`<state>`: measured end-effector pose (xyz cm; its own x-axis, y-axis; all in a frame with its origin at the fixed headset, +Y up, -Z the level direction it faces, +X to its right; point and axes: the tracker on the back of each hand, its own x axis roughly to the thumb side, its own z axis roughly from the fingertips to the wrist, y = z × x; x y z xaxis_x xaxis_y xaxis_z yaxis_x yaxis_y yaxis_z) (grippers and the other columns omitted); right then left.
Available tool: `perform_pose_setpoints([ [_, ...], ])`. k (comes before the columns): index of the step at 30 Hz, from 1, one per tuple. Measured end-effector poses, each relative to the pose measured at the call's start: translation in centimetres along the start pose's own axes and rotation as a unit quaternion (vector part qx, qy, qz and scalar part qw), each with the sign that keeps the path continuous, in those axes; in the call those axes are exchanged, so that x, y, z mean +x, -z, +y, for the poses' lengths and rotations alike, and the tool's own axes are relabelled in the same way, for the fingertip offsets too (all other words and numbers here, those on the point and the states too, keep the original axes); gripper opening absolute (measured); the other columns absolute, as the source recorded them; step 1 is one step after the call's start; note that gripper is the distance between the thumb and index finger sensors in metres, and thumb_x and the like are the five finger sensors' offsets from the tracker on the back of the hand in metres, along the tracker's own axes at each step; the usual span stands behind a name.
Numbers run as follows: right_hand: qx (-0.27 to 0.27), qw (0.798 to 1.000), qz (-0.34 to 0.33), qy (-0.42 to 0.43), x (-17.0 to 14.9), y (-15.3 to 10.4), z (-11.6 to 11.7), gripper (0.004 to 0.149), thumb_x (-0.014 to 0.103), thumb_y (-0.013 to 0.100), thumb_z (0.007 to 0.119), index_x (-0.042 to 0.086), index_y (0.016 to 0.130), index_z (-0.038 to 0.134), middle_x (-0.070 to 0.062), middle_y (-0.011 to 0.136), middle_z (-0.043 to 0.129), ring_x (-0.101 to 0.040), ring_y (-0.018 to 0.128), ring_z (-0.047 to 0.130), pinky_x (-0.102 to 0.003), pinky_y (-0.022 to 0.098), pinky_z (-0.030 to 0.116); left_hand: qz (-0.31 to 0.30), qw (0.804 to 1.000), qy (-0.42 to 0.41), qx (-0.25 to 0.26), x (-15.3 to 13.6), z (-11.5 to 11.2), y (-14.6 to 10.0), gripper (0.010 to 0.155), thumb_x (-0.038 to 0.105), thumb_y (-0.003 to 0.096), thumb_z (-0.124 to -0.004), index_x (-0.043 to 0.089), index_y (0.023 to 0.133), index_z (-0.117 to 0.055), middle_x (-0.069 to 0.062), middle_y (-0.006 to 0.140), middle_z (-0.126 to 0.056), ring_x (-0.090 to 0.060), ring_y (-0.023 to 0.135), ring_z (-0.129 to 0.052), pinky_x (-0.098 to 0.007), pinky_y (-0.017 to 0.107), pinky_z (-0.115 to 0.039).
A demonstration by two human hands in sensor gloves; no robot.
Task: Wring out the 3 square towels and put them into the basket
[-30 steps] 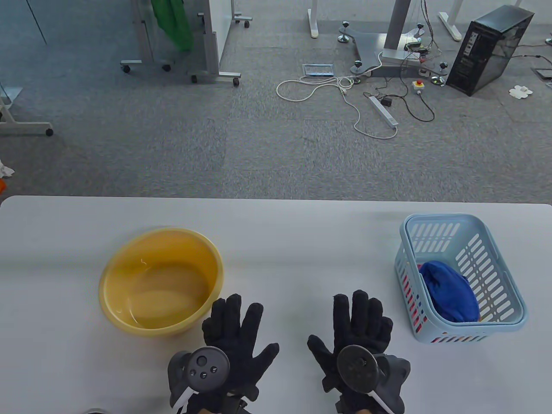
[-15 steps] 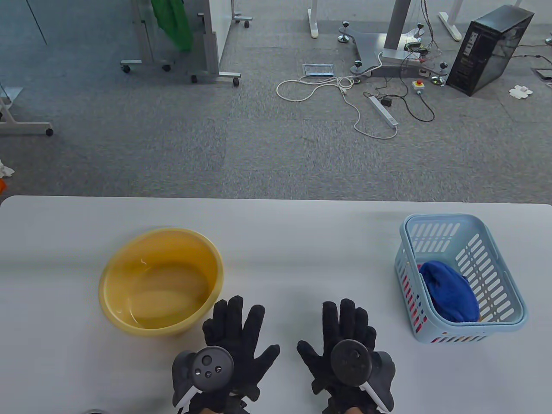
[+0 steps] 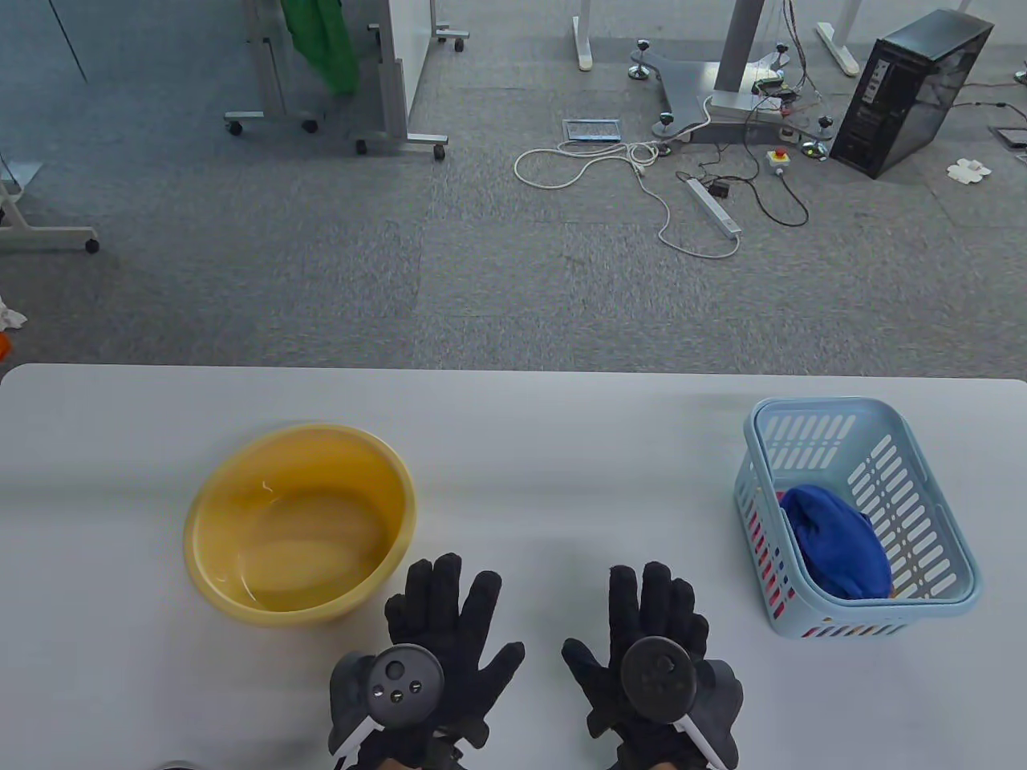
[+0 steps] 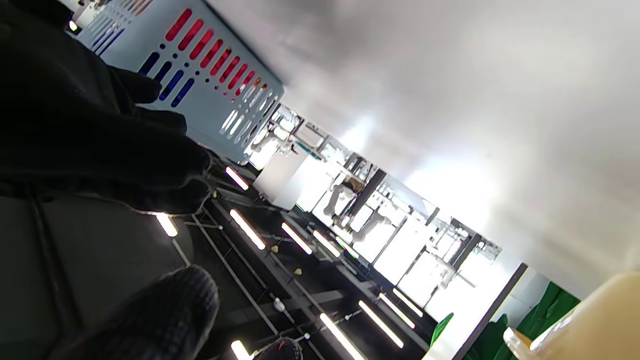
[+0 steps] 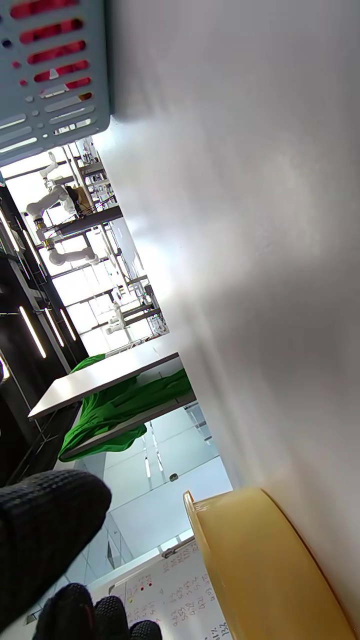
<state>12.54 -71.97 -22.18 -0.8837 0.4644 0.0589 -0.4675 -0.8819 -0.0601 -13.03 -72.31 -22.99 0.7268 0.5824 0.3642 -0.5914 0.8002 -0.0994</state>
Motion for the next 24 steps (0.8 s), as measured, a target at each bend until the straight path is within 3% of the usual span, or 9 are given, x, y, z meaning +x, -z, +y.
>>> perform_pose_setpoints([
  [24,0.009,1.000,0.001,0.010,-0.07,0.08,0.05,0.099,0.056,0.052,0.086,0.016,0.115,0.021,-0.026,0.114,0.008,-0.061,0.100,0.014,-0.077,0.070,0.021,0.031,1.000,-0.001,-0.005,-0.50,-0.08,-0.04,0.078,0.058,0.0580,-0.077,0.034,0.120,-0.035,-0.012,0.120,-0.009,-0.042,0.108,0.001,-0.075,0.068,-0.017],
])
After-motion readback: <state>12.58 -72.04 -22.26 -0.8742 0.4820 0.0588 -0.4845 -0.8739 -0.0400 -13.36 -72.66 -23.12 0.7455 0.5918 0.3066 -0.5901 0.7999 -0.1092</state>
